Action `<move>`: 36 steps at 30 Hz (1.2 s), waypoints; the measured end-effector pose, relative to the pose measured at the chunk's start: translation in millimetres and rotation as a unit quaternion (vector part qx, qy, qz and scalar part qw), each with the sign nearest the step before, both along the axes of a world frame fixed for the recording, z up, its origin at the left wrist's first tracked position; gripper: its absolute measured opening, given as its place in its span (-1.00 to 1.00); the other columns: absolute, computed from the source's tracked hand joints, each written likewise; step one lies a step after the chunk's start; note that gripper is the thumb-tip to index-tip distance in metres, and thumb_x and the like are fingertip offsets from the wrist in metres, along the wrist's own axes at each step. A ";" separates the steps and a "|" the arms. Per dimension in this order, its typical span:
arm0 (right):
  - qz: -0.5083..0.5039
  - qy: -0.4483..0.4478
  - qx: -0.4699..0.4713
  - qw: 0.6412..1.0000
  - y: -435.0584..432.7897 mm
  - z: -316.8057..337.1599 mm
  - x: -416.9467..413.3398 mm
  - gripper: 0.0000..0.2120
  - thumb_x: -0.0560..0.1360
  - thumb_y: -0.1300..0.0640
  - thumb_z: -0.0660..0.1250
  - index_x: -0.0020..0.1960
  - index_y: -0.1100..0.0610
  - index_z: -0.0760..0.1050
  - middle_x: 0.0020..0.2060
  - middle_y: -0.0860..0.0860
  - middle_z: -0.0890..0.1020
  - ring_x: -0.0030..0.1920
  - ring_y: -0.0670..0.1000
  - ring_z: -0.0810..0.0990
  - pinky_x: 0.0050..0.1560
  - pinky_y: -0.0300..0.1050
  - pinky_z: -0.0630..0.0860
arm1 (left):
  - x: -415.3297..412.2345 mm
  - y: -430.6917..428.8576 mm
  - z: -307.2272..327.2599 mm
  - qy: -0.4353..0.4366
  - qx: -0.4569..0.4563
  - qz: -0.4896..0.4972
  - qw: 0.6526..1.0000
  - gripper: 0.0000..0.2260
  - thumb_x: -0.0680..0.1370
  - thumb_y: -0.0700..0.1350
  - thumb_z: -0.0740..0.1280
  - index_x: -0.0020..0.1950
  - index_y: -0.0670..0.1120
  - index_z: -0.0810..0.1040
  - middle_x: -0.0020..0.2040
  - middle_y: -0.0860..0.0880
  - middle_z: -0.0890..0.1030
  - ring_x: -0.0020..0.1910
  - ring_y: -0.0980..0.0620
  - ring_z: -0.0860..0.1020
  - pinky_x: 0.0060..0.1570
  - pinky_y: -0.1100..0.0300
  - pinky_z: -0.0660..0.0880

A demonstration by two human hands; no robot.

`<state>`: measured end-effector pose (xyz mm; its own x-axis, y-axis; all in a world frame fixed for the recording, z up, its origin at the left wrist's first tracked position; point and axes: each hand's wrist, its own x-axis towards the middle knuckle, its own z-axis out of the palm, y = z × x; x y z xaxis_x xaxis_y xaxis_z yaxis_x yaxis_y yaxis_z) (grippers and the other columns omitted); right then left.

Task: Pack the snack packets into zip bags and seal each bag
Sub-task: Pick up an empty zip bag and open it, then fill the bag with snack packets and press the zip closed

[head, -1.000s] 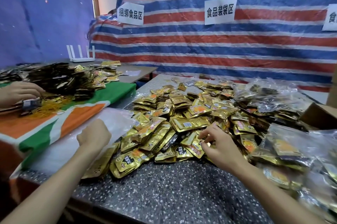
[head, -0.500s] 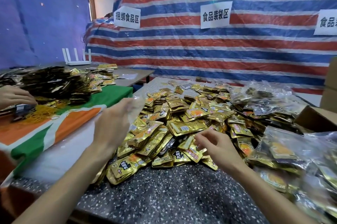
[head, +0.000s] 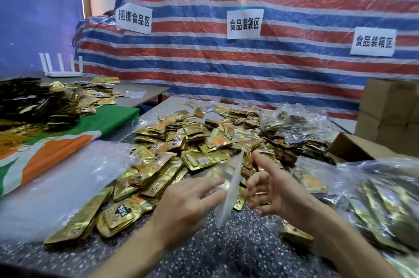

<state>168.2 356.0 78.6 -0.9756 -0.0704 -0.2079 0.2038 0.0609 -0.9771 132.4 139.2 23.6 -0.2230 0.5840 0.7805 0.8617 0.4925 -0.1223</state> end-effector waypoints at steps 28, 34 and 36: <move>0.078 0.069 0.032 0.994 -3.1 3.7 43.2 -0.73 0.44 -0.01 0.49 -0.16 0.22 0.68 -0.31 0.09 0.62 -0.31 -0.01 0.58 -0.35 -0.22 0.52 | 35.3 26.2 26.5 -0.660 0.188 -0.166 0.709 -0.79 0.40 0.07 0.54 -0.14 -0.05 0.68 -0.13 -0.09 0.72 -0.22 0.07 0.65 -0.28 0.31 0.50; -0.055 0.090 0.101 0.989 3.6 3.3 41.1 -0.74 0.40 0.19 0.35 -0.47 0.08 0.50 -0.46 0.08 0.54 -0.43 0.01 0.55 -0.47 -0.17 0.47 | 23.0 9.9 29.5 -0.664 0.245 -0.019 0.707 -0.78 0.56 -0.25 0.33 -0.28 -0.25 0.63 -0.33 -0.11 0.67 -0.43 0.06 0.58 -0.44 0.26 0.50; -0.114 0.128 0.193 0.966 8.6 1.6 38.1 -0.76 0.38 0.17 0.33 -0.46 0.12 0.46 -0.48 0.09 0.51 -0.47 -0.02 0.52 -0.45 -0.18 0.46 | 17.9 1.3 31.9 -0.636 0.256 0.041 0.727 -0.76 0.56 -0.26 0.31 -0.30 -0.22 0.63 -0.37 -0.12 0.67 -0.47 0.05 0.57 -0.48 0.28 0.46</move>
<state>206.3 364.7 80.2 -0.9796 0.1870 0.0736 0.0102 0.4120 -0.9111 150.3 140.5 55.6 -0.9721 0.2333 0.0239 0.0834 0.2490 0.9649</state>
